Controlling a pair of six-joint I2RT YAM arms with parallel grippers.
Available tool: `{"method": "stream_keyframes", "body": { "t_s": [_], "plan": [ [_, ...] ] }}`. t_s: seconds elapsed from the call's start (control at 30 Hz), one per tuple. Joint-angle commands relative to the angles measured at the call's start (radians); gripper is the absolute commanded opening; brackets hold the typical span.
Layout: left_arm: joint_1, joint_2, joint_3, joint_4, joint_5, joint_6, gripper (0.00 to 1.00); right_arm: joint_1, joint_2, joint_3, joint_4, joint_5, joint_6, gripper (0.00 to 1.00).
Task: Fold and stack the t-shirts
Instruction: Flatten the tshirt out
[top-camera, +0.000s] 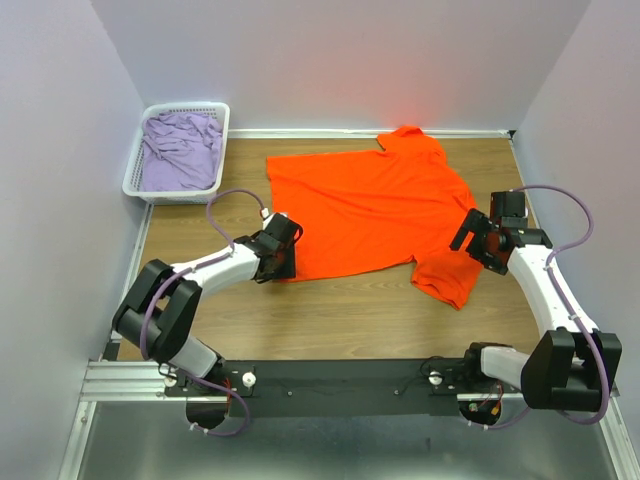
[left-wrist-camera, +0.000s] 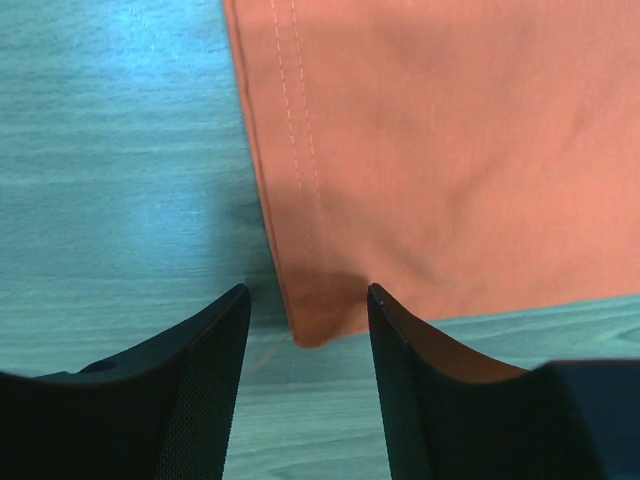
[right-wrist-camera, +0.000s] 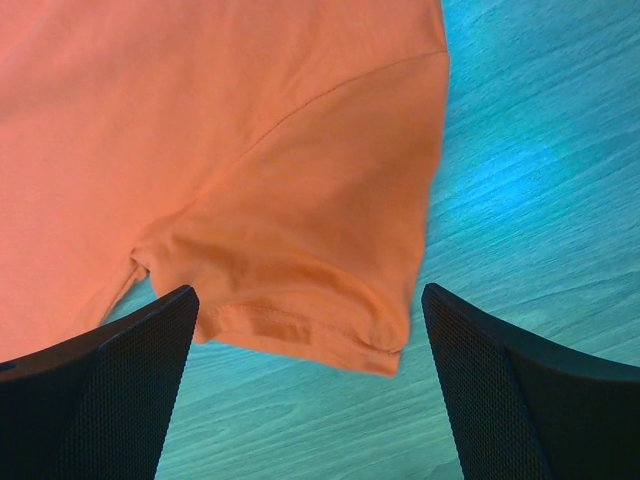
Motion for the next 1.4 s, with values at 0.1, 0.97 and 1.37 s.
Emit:
{"method": "stream_keyframes", "body": {
  "t_s": [0.1, 0.97, 1.37],
  "plan": [
    [-0.028, 0.05, -0.054, -0.012, 0.003, -0.035, 0.45, -0.005, -0.027, -0.011, -0.019, -0.002, -0.001, 1.0],
    [-0.088, 0.108, -0.014, -0.153, -0.038, -0.029, 0.5, -0.005, -0.01, -0.005, -0.036, -0.003, 0.036, 1.0],
    [-0.1, 0.085, -0.025, -0.174, -0.036, -0.025, 0.04, -0.005, 0.01, -0.011, -0.057, 0.066, 0.05, 0.99]
  ]
}}
